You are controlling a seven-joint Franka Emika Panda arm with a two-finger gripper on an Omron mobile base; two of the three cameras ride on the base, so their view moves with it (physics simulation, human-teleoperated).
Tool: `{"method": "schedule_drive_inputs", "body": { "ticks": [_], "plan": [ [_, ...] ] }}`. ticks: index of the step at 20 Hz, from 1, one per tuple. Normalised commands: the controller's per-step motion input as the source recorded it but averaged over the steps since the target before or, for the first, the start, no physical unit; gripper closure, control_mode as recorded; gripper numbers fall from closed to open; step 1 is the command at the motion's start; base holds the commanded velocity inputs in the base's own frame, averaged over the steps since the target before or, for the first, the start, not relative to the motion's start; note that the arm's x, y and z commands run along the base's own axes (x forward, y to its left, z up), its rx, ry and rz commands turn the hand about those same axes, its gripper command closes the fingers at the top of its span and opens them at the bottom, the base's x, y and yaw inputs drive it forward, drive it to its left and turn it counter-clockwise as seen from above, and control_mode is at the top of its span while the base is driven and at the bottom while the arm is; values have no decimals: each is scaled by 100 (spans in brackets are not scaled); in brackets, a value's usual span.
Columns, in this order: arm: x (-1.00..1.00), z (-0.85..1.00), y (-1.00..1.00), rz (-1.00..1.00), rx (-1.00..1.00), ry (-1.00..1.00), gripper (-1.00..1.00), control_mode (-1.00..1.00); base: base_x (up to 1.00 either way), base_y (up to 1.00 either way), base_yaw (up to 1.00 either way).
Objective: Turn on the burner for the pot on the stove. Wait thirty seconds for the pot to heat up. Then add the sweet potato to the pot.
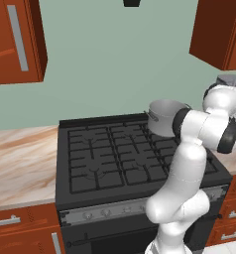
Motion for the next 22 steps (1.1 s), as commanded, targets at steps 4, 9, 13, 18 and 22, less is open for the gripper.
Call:
{"method": "schedule_drive_inputs", "body": {
  "ticks": [4,9,13,18,22],
  "plan": [
    [40,-8,-23,-14,0,5,-100,-100,0,0,0],
    [34,-7,-5,-6,0,4,-100,-100,0,0,0],
    [14,-26,-5,-1,0,3,-100,-100,0,0,0],
    [0,-52,-2,0,-1,0,-100,-100,0,0,0],
    [-1,-37,0,2,-4,-5,-100,-100,0,0,0]
  ]
}}
